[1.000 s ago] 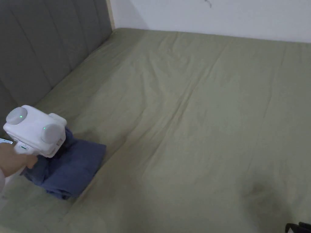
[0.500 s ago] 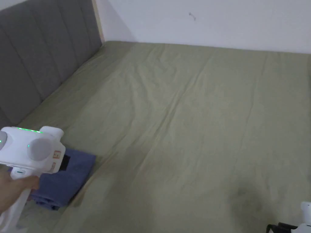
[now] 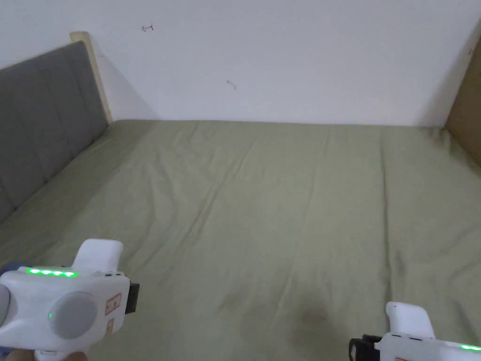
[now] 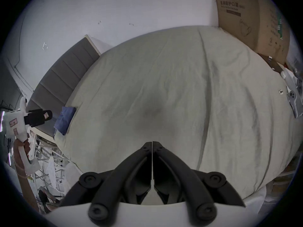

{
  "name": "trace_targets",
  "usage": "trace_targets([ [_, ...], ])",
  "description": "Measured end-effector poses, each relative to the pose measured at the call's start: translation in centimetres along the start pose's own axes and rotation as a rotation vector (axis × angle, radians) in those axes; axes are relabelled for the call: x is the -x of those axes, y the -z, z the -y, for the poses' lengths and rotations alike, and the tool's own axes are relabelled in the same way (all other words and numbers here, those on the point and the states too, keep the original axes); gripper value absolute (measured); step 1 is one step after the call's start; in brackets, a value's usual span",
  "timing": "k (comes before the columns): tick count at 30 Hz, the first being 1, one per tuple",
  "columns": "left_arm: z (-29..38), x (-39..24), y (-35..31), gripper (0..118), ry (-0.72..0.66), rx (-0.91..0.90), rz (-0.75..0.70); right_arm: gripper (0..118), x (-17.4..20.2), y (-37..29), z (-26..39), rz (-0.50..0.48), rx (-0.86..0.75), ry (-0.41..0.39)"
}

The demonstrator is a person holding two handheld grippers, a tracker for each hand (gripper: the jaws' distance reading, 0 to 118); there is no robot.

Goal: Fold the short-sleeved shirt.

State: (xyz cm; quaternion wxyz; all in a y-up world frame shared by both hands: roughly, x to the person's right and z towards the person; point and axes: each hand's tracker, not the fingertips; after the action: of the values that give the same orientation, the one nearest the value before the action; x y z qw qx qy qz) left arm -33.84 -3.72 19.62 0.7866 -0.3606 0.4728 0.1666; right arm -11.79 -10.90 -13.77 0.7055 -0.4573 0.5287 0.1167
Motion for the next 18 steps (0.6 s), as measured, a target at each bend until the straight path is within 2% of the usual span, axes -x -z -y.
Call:
trace_targets([
  [4,0.0,-3.4,-3.9,0,0.019,-0.110,0.022,0,-0.1,-2.4,-0.2,0.032,-0.116,0.023],
  [6,0.5,-5.8,-5.6,0,0.115,-0.176,-0.030,0,0.8,-4.2,-1.2,0.066,-0.196,-0.015],
  [8,0.8,-7.6,-7.1,0,0.150,-0.226,-0.020,0,1.5,-6.0,-1.7,0.115,-0.286,-0.076],
  [13,0.5,-10.1,-10.1,0,0.086,-0.353,0.008,0,3.5,-10.1,-2.4,0.167,-0.476,-0.142],
  [16,0.3,-11.8,-12.2,0,0.066,-0.437,0.000,0,5.0,-12.1,-2.4,0.289,-0.573,-0.192],
  [18,0.2,-12.3,-13.7,0,0.006,-0.485,0.058,0,5.7,-13.5,-2.5,0.304,-0.622,-0.198],
])
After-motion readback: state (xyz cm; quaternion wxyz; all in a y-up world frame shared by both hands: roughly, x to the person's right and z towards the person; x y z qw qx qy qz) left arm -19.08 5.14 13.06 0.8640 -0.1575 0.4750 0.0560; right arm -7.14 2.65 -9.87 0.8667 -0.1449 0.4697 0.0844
